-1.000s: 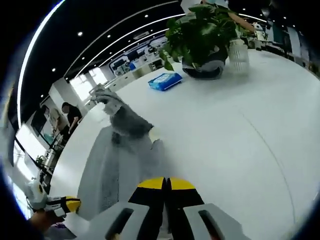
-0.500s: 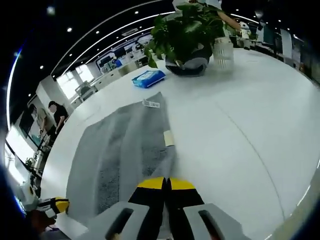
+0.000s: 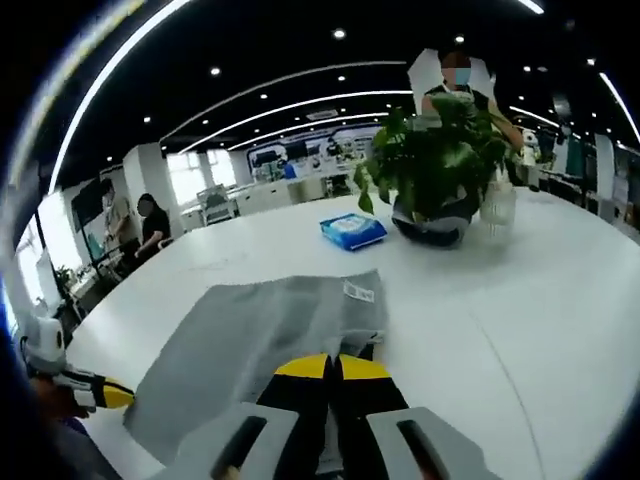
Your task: Open the folded towel by lifting each exposed corner and separating the folded layers until the towel lies flat within the target outline without major curled edges
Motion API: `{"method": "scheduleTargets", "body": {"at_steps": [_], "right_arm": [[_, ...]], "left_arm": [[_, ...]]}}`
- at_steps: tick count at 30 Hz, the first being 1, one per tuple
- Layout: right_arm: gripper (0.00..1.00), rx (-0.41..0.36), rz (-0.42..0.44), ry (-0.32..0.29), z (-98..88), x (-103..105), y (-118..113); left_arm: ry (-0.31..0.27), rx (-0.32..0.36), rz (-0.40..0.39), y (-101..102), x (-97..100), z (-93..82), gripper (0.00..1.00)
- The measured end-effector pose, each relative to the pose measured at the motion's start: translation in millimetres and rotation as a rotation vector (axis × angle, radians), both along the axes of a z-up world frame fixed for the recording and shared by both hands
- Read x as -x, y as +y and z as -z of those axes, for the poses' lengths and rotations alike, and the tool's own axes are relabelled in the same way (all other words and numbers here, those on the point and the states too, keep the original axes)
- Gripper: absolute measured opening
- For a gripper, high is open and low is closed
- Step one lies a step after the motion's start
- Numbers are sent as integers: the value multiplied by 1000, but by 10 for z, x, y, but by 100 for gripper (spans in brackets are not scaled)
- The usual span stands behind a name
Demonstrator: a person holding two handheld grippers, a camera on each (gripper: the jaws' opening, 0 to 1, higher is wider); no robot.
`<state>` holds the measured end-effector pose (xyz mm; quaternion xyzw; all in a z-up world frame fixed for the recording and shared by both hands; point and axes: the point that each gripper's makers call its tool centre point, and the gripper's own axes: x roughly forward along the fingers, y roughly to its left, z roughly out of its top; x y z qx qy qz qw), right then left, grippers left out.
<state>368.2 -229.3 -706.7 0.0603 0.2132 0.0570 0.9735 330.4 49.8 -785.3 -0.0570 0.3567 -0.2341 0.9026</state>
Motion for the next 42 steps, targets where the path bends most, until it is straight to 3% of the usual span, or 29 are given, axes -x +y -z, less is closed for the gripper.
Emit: {"method": "scheduleTargets", "body": {"at_steps": [4,11,17,28,42], "right_arm": [[0,90,-47,-18,-26,-24,99],[0,93,-134,-71,-128,-28,390],[0,113,-226,-88,-159,-9,671],[0,130,-315,-108,-211,24,993],[0,193,-516,-89,-61,227,1639]], "left_arm": [[-8,31,-4,-31,-9,-38,6],[-24,54,16,-104,-13,-80,6],[-49,65,30,-150,-27,-134,6],[-65,125,24,-191,-55,-218,6],[-48,265,-48,-148,-104,-326,6]]}}
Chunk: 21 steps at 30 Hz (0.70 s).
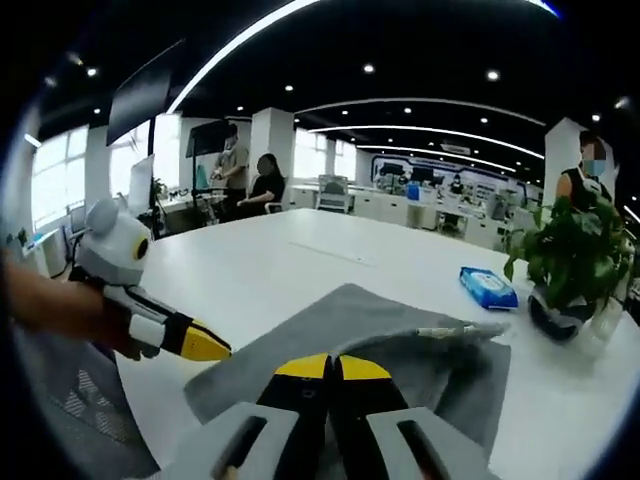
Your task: Open the folded towel by lifting each exposed corner and separating the folded layers until the towel lies flat within the target outline without major curled edges
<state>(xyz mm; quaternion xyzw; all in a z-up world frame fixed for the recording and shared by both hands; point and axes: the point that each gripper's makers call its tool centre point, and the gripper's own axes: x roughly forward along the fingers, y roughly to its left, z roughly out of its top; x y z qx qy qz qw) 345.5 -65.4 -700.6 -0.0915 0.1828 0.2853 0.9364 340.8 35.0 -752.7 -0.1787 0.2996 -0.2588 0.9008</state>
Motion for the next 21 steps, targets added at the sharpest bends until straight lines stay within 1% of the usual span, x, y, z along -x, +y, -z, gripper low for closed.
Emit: {"method": "scheduleTargets", "body": {"at_steps": [2,6,11,15,21], "right_arm": [[0,2,-15,2,12,23,49],[0,6,-61,12,49,88,172],[0,2,-152,20,81,217,392],[0,27,-232,25,154,338,580],[0,46,-307,36,228,453,743]], "left_arm": [[0,12,-4,-3,-6,-11,6],[-10,11,1,-20,-4,-30,6],[-17,-8,21,-49,4,-22,6],[-23,-11,25,-51,4,-26,6],[-24,-10,11,-17,-12,-24,7]]}}
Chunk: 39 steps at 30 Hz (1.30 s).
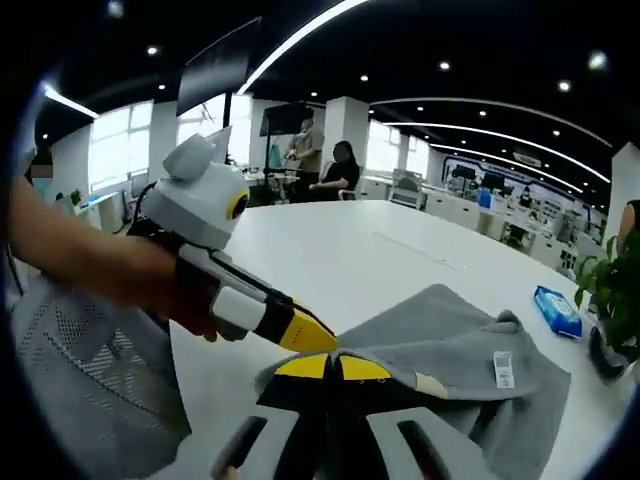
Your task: Open the folded towel by lifting each exposed corner and separating the folded layers until the towel lies flat within the target outline without major curled edges
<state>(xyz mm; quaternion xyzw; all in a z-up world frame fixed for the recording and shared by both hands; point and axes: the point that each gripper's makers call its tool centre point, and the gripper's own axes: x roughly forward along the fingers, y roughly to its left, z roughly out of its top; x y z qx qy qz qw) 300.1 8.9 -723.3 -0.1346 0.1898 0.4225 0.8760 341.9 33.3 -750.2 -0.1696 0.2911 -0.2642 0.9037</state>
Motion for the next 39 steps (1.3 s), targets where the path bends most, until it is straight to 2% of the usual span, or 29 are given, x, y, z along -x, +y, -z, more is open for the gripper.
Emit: {"method": "scheduleTargets", "body": {"at_steps": [14,19,23,26,32,34,36,39], "right_arm": [[0,24,-118,30,140,217,245],[0,30,-144,79,244,270,288],[5,45,-163,92,299,301,291],[7,34,-153,128,319,287,269],[7,46,-130,120,305,229,188],[7,75,-101,97,301,162,101],[7,119,-49,66,304,45,-51],[7,185,49,54,340,-112,-313]], "left_arm": [[-7,-17,-15,52,-18,8,9],[-7,-30,-16,68,-20,23,9],[-2,-44,-17,78,-20,43,11],[-4,-52,-20,94,-24,49,12],[-1,-76,-21,110,-21,87,15],[-6,-101,-11,101,-12,98,16],[-21,-137,7,84,-2,108,17],[-41,-158,39,15,20,90,19]]}}
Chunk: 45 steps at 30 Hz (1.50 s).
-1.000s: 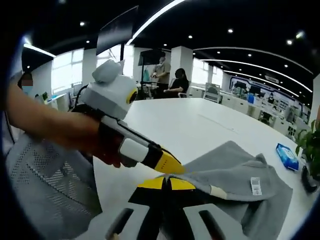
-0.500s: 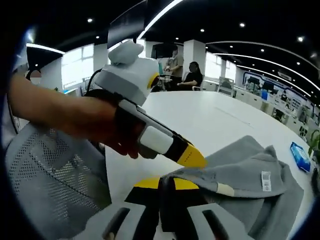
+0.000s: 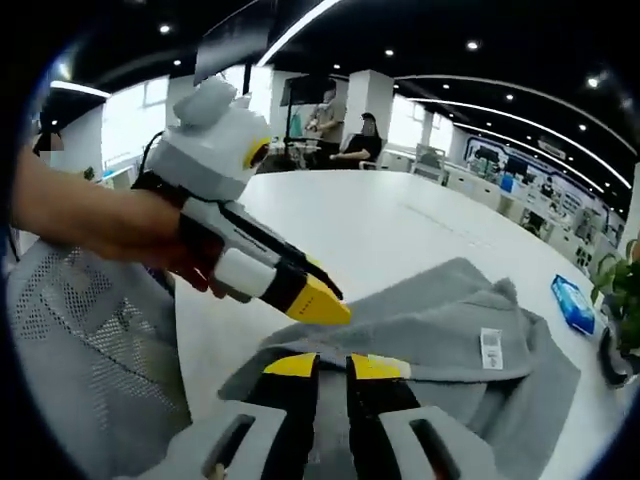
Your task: Open the folded towel by lifting each exposed corner and separating the folded layers until the towel lies flat within the target outline without major curled edges
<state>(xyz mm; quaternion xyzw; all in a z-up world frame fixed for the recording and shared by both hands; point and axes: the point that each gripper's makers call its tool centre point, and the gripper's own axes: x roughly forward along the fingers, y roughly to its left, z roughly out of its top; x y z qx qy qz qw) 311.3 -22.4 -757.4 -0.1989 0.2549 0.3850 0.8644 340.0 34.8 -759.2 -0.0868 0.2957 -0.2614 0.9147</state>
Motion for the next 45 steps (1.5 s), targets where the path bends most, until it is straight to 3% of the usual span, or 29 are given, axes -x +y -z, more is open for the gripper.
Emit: {"method": "scheduleTargets", "body": {"at_steps": [4,7,11,18,28,32,36,45], "right_arm": [[8,60,93,-54,-41,-166,-255],[9,63,137,-49,-63,-221,-363],[9,31,201,-59,-144,-306,-471],[8,-18,235,-70,-245,-409,-521],[8,-115,312,-58,-378,-486,-653],[7,-148,323,-51,-405,-486,-660],[6,-162,332,-51,-417,-492,-676],[3,-208,340,-51,-485,-498,-691]], "left_arm": [[-39,-11,44,-109,24,-52,19],[-58,-38,81,-182,49,-50,19],[-62,-85,124,-252,61,-34,19],[-110,-172,216,-477,-29,-90,24],[-51,-248,299,-695,-178,120,24],[-43,-319,341,-690,-164,213,23],[-21,-348,362,-684,-138,316,22],[-21,-361,325,-625,-167,350,14]]}}
